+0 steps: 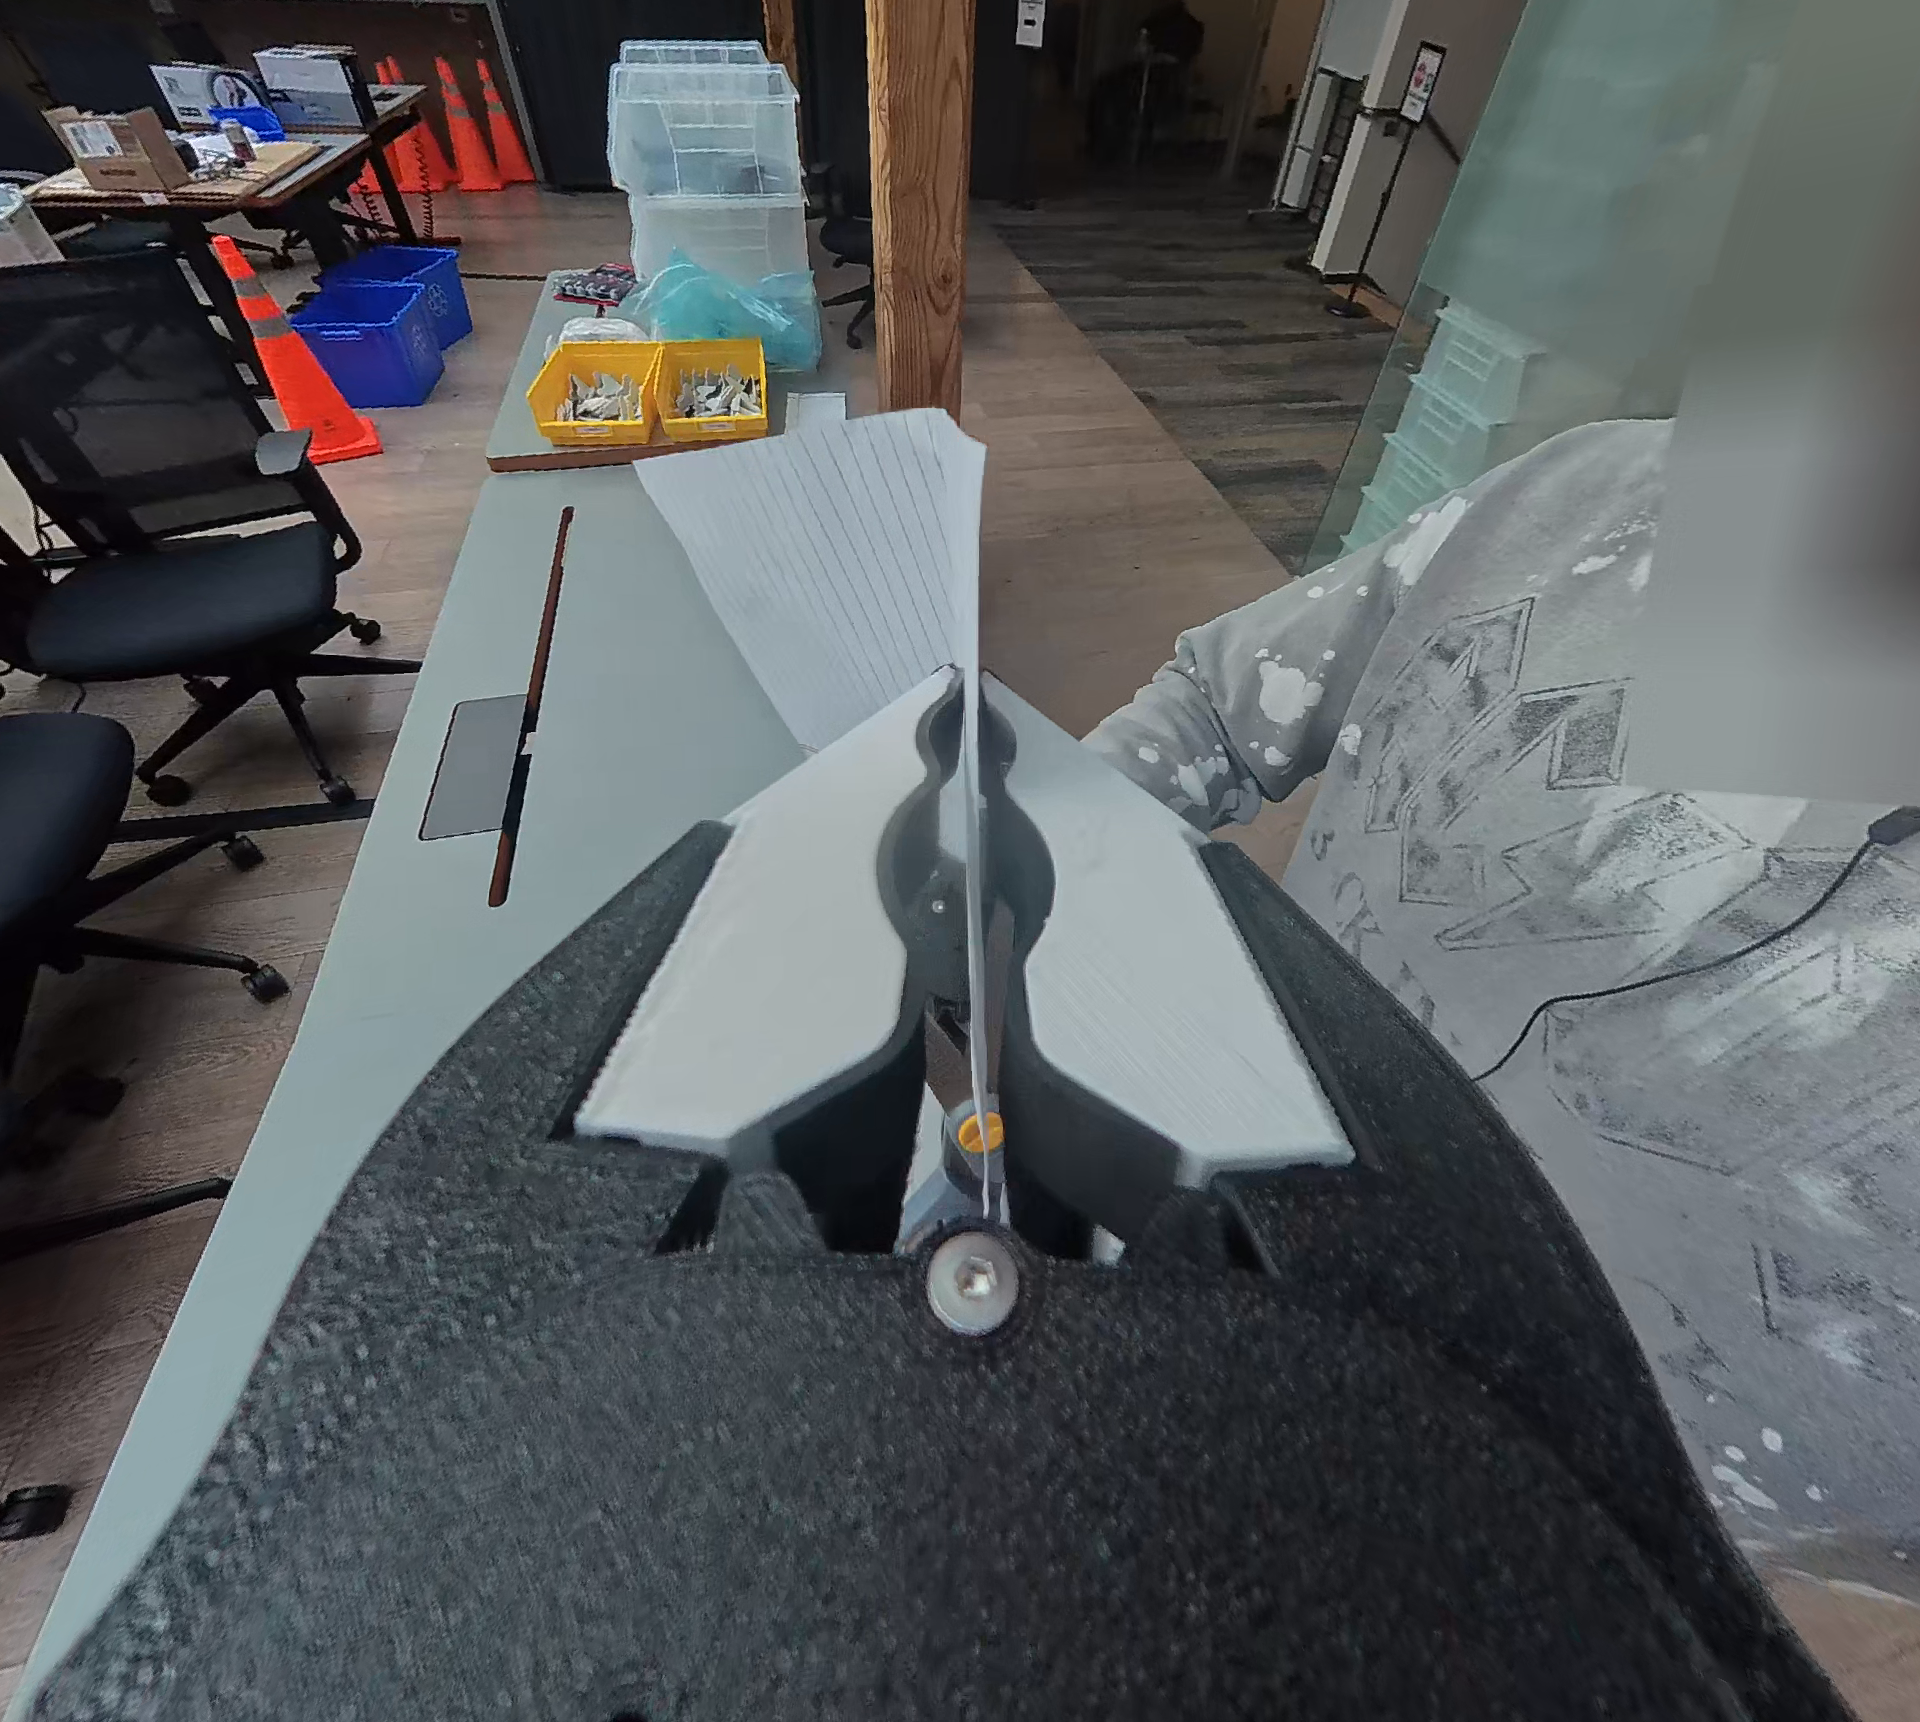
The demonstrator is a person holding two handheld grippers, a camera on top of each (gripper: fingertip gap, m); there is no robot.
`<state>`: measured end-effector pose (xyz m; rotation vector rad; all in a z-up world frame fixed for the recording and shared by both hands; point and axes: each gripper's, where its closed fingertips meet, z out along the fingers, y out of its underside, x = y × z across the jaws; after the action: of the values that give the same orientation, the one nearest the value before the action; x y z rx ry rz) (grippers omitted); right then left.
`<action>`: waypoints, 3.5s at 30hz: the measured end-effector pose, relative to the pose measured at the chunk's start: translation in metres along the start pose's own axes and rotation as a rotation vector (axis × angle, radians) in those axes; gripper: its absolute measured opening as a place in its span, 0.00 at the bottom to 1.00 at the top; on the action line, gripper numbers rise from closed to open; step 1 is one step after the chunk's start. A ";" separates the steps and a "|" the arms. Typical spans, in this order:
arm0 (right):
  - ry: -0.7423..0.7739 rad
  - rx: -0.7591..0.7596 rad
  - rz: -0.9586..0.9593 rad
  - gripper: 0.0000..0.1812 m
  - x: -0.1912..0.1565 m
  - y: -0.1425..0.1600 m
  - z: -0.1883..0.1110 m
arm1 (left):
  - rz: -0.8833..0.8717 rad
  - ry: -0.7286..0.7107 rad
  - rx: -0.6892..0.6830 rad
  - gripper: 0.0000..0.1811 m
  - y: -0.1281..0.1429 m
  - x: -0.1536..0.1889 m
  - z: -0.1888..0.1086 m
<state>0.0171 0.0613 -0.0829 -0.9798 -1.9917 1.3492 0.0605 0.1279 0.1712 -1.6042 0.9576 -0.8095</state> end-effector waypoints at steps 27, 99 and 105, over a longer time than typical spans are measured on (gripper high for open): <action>-0.027 -0.062 0.017 0.44 0.011 -0.017 0.006 | -0.101 -0.048 -0.139 0.00 0.073 -0.010 -0.008; -0.112 0.174 -0.046 0.34 -0.008 -0.056 0.009 | 0.003 -0.058 -0.255 0.00 0.058 0.010 -0.062; -0.119 0.334 -0.010 0.35 -0.003 -0.081 -0.008 | 0.068 -0.099 -0.233 0.00 0.026 0.009 -0.066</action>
<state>0.0038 0.0441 -0.0042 -0.7488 -1.7713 1.7004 0.0026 0.0880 0.1607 -1.7825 1.0595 -0.5826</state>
